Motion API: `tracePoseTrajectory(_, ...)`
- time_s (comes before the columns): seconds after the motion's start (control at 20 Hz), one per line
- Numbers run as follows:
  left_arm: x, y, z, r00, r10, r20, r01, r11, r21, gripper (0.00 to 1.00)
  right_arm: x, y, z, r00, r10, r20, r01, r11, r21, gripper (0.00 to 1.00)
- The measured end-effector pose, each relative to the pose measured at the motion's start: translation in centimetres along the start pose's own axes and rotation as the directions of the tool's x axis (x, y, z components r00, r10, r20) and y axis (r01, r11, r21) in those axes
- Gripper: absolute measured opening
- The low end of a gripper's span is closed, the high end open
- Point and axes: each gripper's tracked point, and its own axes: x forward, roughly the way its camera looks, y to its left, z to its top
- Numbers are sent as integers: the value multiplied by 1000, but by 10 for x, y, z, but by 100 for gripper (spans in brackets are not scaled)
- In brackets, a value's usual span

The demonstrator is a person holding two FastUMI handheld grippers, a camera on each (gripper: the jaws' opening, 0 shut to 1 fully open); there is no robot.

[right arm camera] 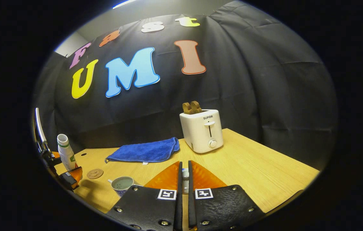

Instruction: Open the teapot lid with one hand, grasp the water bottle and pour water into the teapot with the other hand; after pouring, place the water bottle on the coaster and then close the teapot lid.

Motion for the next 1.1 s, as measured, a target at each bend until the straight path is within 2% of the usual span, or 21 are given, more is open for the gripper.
tracePoseTrajectory(0.15, 1, -2, 8, 1000, 15, 12, -17, 991, 131, 84, -3, -2, 3, 1000, -3, 13, 3, 1000, 3, 7)
tracePoseTrajectory(0.3, 5, -5, 18, 999, 28, 32, -35, 968, 247, 84, -6, -5, 3, 1000, -4, 16, 4, 1000, 8, 7)
tracePoseTrajectory(0.65, -1, -21, 39, 994, 48, 102, -91, 876, 474, 85, -7, -5, 4, 1000, -1, 20, 1, 1000, 11, 7)
tracePoseTrajectory(0.85, 0, -31, 39, 994, 29, 108, -85, 827, 555, 85, -8, -5, 3, 1000, 0, 17, 0, 1000, 14, 7)
tracePoseTrajectory(1.0, 5, -36, 46, 992, 29, 122, -97, 795, 598, 74, -8, -4, 3, 1000, 4, 16, -4, 1000, 11, 7)
tracePoseTrajectory(1.05, 5, -37, 47, 991, 30, 128, -103, 783, 614, 84, -8, -3, 3, 1000, 6, 15, -6, 1000, 11, 7)
tracePoseTrajectory(1.1, 4, -40, 49, 990, 32, 135, -110, 769, 630, 84, -8, -3, 2, 1000, 8, 15, -8, 1000, 11, 7)
